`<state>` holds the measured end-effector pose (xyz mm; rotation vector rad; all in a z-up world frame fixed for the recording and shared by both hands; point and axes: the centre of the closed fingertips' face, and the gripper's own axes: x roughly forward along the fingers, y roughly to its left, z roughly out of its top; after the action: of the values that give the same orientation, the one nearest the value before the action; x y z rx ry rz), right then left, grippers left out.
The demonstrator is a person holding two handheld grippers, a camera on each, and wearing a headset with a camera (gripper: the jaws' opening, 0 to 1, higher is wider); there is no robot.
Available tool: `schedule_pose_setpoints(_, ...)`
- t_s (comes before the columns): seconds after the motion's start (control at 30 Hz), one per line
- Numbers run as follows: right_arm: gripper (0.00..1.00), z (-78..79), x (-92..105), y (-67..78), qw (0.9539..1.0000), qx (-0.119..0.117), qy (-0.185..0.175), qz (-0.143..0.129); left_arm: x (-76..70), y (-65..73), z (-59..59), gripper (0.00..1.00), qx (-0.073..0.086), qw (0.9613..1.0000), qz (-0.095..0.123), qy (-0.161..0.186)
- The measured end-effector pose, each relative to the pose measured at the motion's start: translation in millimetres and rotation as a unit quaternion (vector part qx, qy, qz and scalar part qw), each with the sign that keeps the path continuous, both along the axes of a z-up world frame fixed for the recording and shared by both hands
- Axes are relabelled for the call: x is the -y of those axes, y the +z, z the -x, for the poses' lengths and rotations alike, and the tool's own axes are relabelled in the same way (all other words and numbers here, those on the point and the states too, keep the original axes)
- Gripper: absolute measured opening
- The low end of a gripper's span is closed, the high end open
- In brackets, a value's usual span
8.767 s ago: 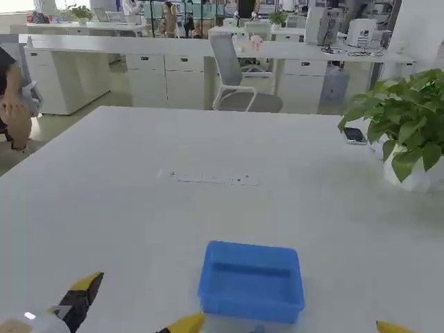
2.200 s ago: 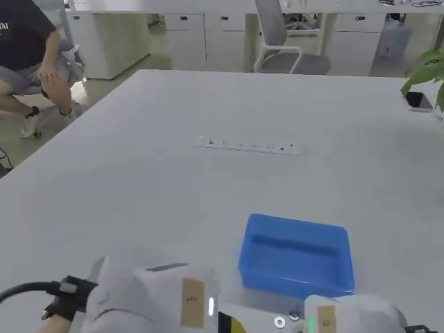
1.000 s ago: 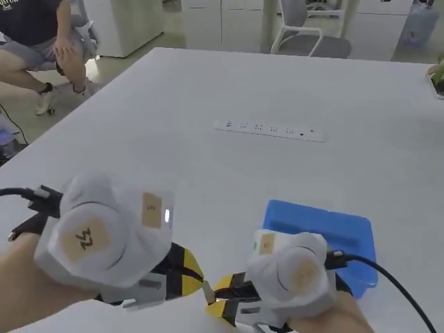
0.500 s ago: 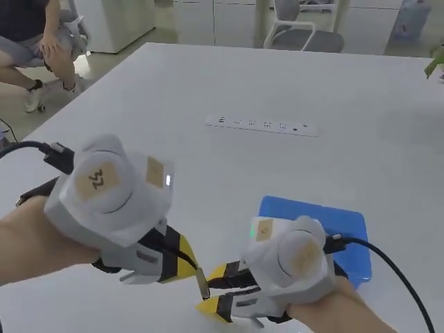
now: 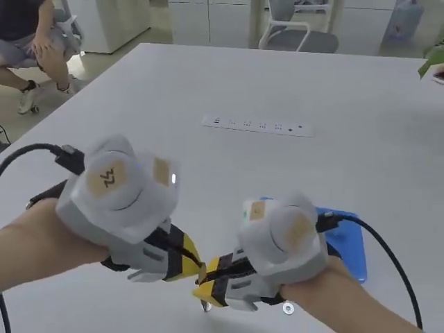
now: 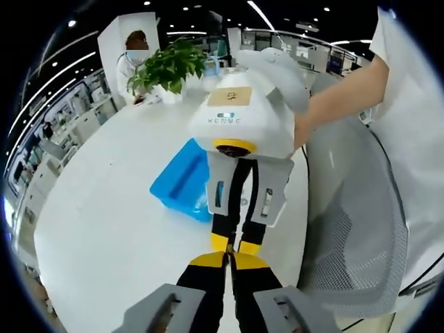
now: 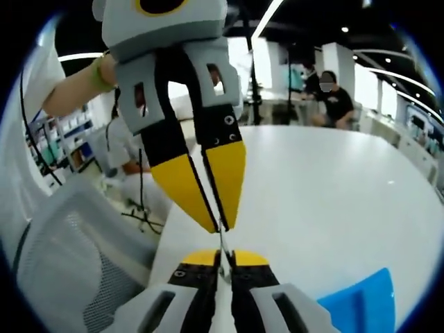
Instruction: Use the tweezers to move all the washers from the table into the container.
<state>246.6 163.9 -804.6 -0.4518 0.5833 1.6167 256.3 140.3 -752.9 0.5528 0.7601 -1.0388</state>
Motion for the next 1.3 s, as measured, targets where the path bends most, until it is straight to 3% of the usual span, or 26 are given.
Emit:
schedule_pose_setpoints(0.03,0.03,0.4,0.6,-0.3,1.0000,-0.002,0.000,0.001,0.2,0.8,0.4,0.00,0.002,0.9999,0.008,0.008)
schedule_pose_setpoints(0.1,0.02,-1.1,0.8,-0.6,0.9999,-0.008,-0.011,0.000,-3.8,5.4,-4.7,0.01,0.024,0.9983,0.026,0.045)
schedule_pose_setpoints(0.17,0.02,-1.9,1.0,-0.6,0.9998,-0.013,-0.014,-0.004,-7.5,10.7,-5.3,0.01,0.034,0.9958,0.046,0.072)
schedule_pose_setpoints(0.2,0.02,-3.5,0.1,-0.2,0.9990,-0.029,-0.032,-0.010,-13.6,18.4,-9.2,0.01,0.053,0.9898,0.071,0.111)
schedule_pose_setpoints(0.27,0.02,-9.5,0.5,-0.2,0.9973,-0.045,-0.056,-0.016,-19.7,23.7,-8.9,0.03,0.056,0.9827,0.101,0.145)
schedule_pose_setpoints(0.33,0.02,-12.7,3.6,-1.0,0.9962,-0.054,-0.066,-0.018,-28.4,29.9,-9.2,0.07,0.077,0.9731,0.125,0.177)
schedule_pose_setpoints(0.37,0.02,-12.9,4.8,-1.0,0.9958,-0.058,-0.068,-0.020,-29.5,30.8,-8.4,0.11,0.079,0.9712,0.130,0.183)
schedule_pose_setpoints(0.4,0.02,-13.1,5.8,-0.5,0.9950,-0.063,-0.073,-0.024,-33.0,30.9,-3.5,0.14,0.077,0.9649,0.144,0.206)
schedule_pose_setpoints(0.43,0.02,-12.8,6.7,0.6,0.9944,-0.068,-0.076,-0.028,-33.8,31.2,-1.5,0.17,0.084,0.9631,0.147,0.209)
schedule_pose_setpoints(0.53,0.02,-13.9,8.4,9.5,0.9897,-0.090,-0.098,-0.053,-30.4,27.0,8.7,0.29,0.082,0.9577,0.157,0.226)
schedule_pose_setpoints(0.63,0.02,-15.5,15.6,20.5,0.9854,-0.105,-0.114,-0.070,-21.7,27.2,16.4,0.38,0.091,0.9504,0.178,0.238)
schedule_pose_setpoints(0.87,0.02,-20.8,42.1,48.2,0.9806,-0.092,-0.146,-0.094,-1.7,29.4,23.9,0.47,0.095,0.9426,0.209,0.243)
schedule_pose_setpoints(1.0,0.02,-32.7,65.5,66.1,0.9726,-0.089,-0.182,-0.113,8.4,36.2,23.8,0.52,0.101,0.9371,0.228,0.244)
schedule_pose_setpoints(1.17,0.02,-49.2,97.8,86.1,0.9634,-0.069,-0.224,-0.129,18.5,50.1,21.5,0.61,0.111,0.9268,0.263,0.244)
schedule_pose_setpoints(1.2,0.02,-53.1,105.8,90.9,0.9599,-0.066,-0.237,-0.134,19.5,51.1,21.2,0.62,0.112,0.9257,0.266,0.244)
schedule_pose_setpoints(1.3,0.02,-56.3,117.8,99.2,0.9554,-0.062,-0.250,-0.144,23.9,52.2,19.8,0.67,0.117,0.9222,0.274,0.247)
